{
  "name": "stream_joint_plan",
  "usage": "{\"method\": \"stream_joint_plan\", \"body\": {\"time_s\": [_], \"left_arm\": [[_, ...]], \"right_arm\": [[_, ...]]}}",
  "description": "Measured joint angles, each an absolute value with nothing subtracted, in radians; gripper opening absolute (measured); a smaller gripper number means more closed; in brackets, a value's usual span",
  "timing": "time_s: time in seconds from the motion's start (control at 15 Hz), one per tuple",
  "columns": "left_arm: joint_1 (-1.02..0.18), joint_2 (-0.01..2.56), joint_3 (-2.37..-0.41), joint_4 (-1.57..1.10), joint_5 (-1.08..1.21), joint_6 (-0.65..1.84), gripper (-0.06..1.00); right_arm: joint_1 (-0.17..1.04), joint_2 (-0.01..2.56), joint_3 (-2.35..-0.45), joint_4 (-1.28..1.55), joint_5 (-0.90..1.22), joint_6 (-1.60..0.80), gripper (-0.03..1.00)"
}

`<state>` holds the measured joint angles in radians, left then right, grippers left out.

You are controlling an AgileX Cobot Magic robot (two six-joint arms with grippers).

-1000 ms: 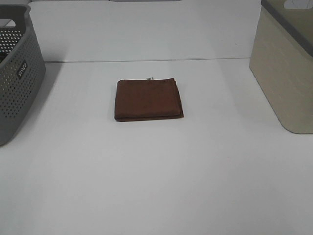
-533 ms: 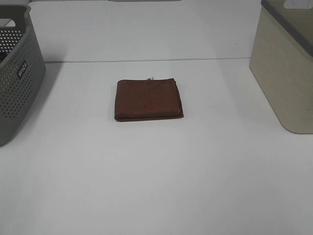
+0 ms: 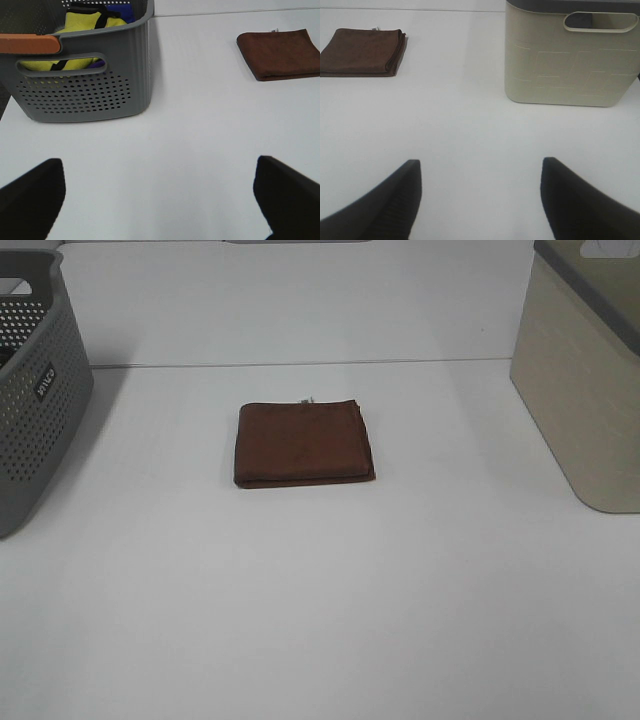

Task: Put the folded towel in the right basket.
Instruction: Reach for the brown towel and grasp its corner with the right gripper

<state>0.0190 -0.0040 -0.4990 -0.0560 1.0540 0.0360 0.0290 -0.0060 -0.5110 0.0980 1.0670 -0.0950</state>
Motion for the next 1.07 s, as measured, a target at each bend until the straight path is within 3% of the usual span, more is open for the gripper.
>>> {"method": "stream_joint_plan", "body": {"time_s": [1.07], "left_arm": [[0.019,-0.004,-0.499,-0.056,1.054,0.036,0.97]], "right_arm": [[0.029,-0.006,-0.511,0.098,1.067,-0.095,0.65]]}}
